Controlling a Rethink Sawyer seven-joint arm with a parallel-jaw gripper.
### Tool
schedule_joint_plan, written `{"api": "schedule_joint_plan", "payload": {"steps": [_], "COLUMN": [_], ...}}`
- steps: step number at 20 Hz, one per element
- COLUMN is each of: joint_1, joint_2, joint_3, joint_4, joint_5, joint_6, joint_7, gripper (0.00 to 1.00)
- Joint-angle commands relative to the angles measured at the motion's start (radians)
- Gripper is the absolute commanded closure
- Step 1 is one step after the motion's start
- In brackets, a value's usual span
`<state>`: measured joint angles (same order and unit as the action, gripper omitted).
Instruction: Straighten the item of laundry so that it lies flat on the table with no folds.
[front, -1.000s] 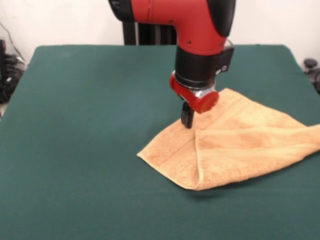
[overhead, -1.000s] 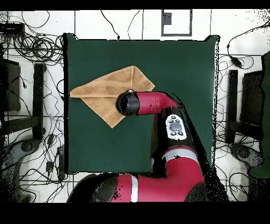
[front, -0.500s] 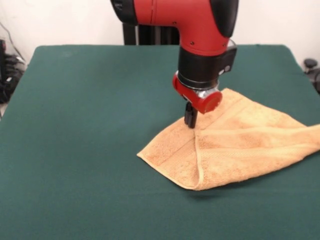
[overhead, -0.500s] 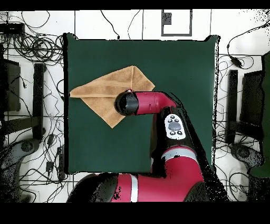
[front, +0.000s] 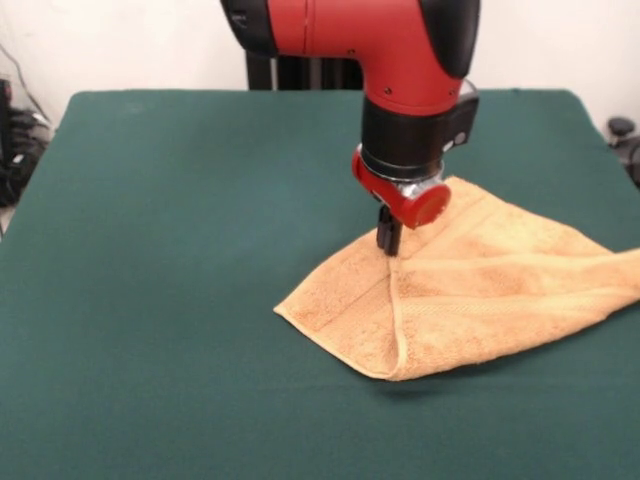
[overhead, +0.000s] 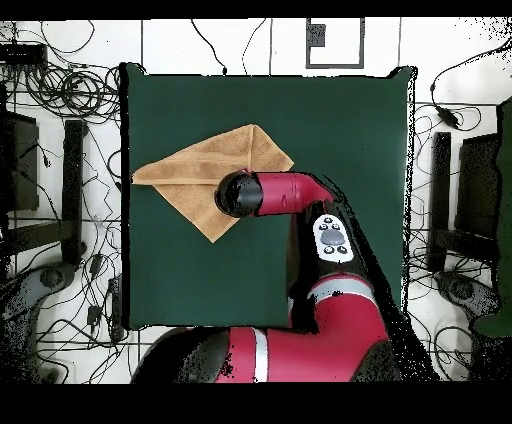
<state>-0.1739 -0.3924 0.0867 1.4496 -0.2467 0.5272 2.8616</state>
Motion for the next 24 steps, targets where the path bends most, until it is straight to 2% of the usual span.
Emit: {"api": "schedule_joint_plan", "payload": {"steps": [1, 8, 17, 24], "joint_1": [0.035, 0.094, 0.113, 0.097], "joint_2": [0.103, 0.201, 0.22, 0.183], "joint_3": [0.109, 0.056, 0.031, 0.04], "joint_4": [-0.004, -0.057, -0.075, -0.044], "joint_5": [0.033, 0.012, 0.013, 0.017], "joint_6": [0.09, -0.035, -0.079, -0.076], "joint_7": [-0.06, 0.023, 0.034, 0.013], "gripper": [1.0, 1.0, 1.0, 1.0]}}
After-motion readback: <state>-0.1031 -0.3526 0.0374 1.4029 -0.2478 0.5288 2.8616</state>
